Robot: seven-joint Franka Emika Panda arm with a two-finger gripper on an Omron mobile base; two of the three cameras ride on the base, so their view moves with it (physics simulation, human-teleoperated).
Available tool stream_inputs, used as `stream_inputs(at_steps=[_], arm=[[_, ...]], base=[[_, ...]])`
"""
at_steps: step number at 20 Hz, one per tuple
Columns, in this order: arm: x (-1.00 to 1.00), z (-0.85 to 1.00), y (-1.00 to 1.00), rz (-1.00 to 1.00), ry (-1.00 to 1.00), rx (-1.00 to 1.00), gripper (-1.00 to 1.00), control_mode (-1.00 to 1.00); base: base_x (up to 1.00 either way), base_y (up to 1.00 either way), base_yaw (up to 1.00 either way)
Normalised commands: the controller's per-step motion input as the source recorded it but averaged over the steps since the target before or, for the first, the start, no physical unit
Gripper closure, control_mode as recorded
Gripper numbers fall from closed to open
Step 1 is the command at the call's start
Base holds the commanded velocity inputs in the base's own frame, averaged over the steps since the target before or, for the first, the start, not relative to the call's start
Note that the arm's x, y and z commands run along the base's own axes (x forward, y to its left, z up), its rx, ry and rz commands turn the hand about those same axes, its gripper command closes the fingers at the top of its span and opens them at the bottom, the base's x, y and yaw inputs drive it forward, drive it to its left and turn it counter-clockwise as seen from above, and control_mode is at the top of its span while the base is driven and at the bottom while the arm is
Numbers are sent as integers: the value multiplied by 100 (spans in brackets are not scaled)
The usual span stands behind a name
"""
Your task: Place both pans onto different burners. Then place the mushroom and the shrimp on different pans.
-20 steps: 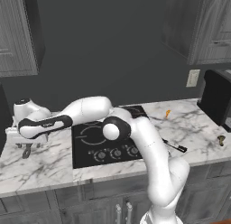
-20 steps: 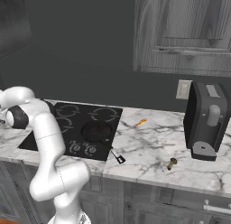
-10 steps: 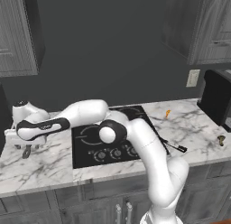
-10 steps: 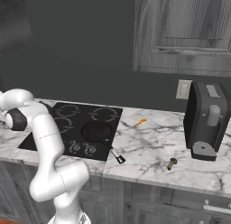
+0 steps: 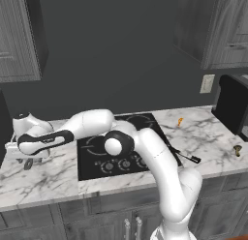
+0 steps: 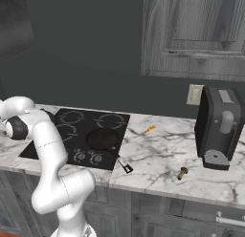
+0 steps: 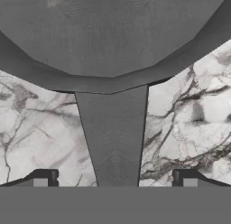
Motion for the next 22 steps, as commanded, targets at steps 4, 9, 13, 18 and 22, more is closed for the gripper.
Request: stream_inputs(at_steps=[4,9,13,18,22], arm=[[0,-17,7,0,0,-1,100,-100],[0,-1,4,0,0,0,100,-100],[0,0,0,0,0,0,100,-100],[0,0,0,3,-5,0,100,-100],[-5,16,0,2,-3,0,100,-100]], base=[[0,0,0],[0,0,0],[0,0,0],[0,0,0],[0,0,0]])
